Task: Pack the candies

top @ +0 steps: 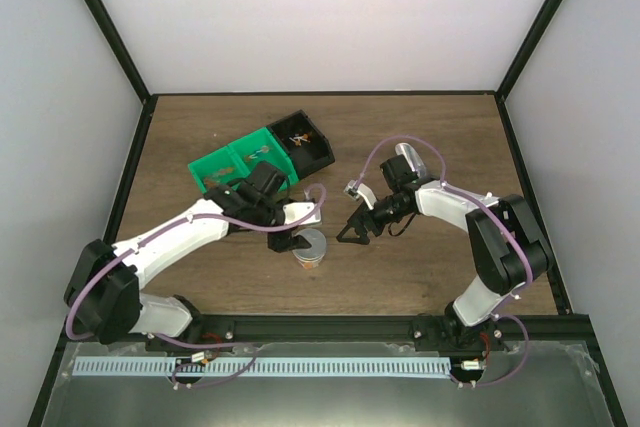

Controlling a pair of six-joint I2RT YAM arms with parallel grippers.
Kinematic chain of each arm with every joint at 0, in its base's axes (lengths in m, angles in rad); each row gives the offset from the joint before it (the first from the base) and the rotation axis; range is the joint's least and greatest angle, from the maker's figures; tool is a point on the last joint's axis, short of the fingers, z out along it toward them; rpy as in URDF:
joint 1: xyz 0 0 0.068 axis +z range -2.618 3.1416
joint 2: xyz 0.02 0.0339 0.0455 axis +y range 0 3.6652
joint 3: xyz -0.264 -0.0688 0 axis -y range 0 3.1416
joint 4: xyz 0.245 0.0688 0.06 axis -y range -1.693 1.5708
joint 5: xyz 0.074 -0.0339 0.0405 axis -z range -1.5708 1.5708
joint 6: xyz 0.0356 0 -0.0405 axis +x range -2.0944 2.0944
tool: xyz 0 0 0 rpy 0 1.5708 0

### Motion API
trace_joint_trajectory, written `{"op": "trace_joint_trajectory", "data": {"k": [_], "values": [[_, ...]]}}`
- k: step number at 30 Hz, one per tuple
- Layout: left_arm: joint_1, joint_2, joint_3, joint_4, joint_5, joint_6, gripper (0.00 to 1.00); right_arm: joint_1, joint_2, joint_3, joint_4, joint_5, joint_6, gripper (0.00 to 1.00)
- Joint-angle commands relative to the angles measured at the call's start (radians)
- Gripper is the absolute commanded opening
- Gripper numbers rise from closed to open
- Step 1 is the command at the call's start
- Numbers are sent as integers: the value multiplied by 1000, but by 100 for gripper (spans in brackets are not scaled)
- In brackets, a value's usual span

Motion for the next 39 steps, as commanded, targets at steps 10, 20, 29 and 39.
{"op": "trace_joint_trajectory", "data": {"k": [10, 20, 29, 39], "values": [[-59, 109, -52, 94, -48, 40, 57, -1, 9, 17, 1, 5, -8, 100], [-65, 132, -94, 51, -101, 103, 51, -1, 13, 28, -4, 18, -3, 100], [-61, 76, 33, 4, -29, 57, 51, -1, 7, 27, -7, 18, -2, 100], [-34, 133, -111, -10, -101, 125, 44, 0, 9, 29, -11, 4, -25, 100]]}}
